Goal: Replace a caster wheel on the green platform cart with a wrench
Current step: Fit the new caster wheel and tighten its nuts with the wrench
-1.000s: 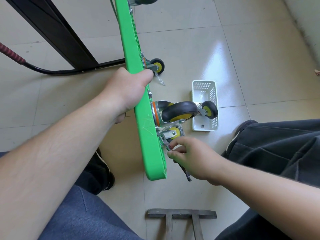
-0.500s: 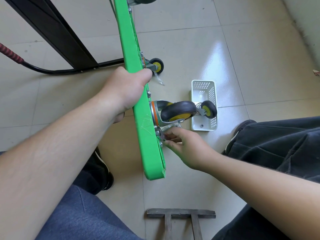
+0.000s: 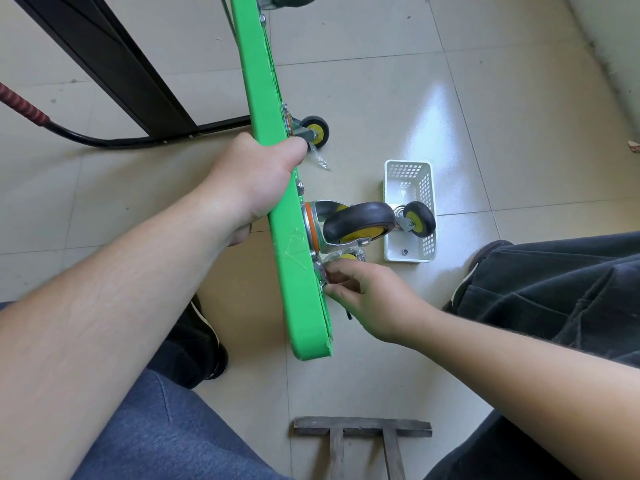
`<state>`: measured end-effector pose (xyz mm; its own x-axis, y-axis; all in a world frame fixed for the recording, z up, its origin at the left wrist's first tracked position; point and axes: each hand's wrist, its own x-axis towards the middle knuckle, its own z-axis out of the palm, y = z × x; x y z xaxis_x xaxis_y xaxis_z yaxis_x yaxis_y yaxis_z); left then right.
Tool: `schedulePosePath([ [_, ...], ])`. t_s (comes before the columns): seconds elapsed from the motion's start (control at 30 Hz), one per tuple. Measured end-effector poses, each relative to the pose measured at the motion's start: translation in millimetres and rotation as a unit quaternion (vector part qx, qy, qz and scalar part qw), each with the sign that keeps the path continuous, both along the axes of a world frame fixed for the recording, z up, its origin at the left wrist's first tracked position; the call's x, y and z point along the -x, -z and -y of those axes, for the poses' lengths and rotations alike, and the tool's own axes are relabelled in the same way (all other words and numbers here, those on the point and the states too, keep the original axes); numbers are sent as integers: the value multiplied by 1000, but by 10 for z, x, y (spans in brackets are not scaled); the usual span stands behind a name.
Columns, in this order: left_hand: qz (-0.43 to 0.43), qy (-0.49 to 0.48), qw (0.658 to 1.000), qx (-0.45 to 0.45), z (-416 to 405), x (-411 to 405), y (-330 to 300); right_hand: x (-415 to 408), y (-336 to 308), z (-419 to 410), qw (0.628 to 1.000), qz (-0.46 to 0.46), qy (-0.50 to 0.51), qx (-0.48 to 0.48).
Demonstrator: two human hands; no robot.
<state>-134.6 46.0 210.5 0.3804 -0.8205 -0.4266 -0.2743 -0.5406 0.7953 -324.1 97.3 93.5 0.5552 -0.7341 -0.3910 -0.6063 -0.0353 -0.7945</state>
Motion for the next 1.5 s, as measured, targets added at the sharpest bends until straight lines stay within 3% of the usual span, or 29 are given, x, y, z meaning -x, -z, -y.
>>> schedulePosePath([
  [0.23, 4, 1, 1000, -4, -3, 6, -22, -16, -150, -37, 997, -22, -12, -74],
  [0.47, 8, -5, 1000, -12, -11, 9, -27, -14, -478, 16, 992, -84, -13, -89],
  [0.7, 8, -4, 1000, -7, -16, 12, -20, -88, -733, 0, 981, -70, 18, -179],
  [0.9, 4, -11, 1000, -2, -6, 13, -7, -114, -917, 124, 927, 22, 105, -359],
  [1.03, -2, -10, 1000, -3, -17, 14, -13, -100, -968, 199, 895, 58, 133, -422],
  [1.37, -1, -10, 1000, 4, -10, 3, -1, -5, -986, 135, 891, 66, 112, -436],
  [1.5, 3, -6, 1000, 0, 7, 13, 10, 70, -914, 91, 911, 27, 95, -401],
])
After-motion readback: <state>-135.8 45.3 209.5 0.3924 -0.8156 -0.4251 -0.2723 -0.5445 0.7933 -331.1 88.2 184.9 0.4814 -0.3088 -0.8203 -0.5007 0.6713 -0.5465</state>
